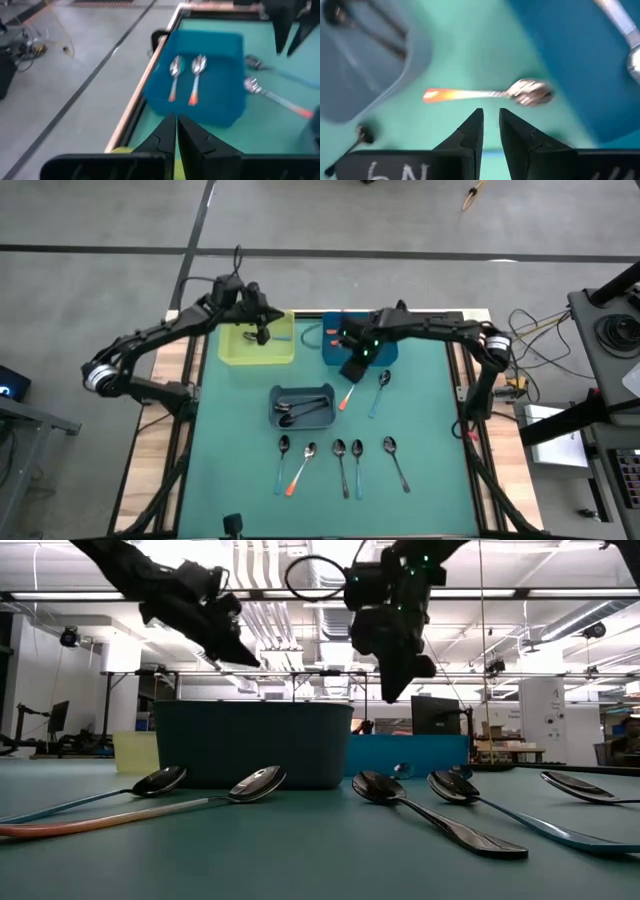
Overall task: Sort silverware by color (type)
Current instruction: Put the black spoon into the gray bin
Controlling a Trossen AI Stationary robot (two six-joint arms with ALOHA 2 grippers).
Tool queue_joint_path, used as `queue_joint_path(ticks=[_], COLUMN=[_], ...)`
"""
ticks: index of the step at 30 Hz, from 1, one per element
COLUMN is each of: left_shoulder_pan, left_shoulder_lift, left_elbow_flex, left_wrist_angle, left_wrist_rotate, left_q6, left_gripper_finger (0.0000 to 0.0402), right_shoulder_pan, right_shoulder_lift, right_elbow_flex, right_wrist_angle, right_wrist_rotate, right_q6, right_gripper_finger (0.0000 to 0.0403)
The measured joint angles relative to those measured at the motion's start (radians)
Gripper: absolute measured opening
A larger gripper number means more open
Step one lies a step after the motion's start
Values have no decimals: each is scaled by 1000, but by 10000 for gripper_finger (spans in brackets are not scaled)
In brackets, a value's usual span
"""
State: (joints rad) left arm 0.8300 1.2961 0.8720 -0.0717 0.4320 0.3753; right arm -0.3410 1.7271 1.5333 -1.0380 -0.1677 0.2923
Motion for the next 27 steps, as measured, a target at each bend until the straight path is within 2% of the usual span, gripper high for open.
queue_joint_path(ticks=[5, 12, 18, 27], left_shoulder_pan=[-69, -128, -139, -164], left_shoulder_lift=[-91, -218, -306, -353], left_elbow_flex=[-121, -218, -256, -270], left_wrist_angle=[115, 210, 283, 347], left_wrist_rotate=[0, -2, -3, -3], left_q6=[-67, -119, -195, -297], left_gripper_finger=[0, 0, 0, 0], right_shoulder_pan=[113, 273, 385, 558], right_shoulder_lift=[0, 0, -3, -21], right_elbow_flex=[0, -15, -57, -107], right_wrist_angle=[-64, -92, -90, -69], right_wrist_rotate=[2, -23, -94, -91], right_q6=[122, 244, 405, 605], right_gripper_finger=[52, 52, 52, 52])
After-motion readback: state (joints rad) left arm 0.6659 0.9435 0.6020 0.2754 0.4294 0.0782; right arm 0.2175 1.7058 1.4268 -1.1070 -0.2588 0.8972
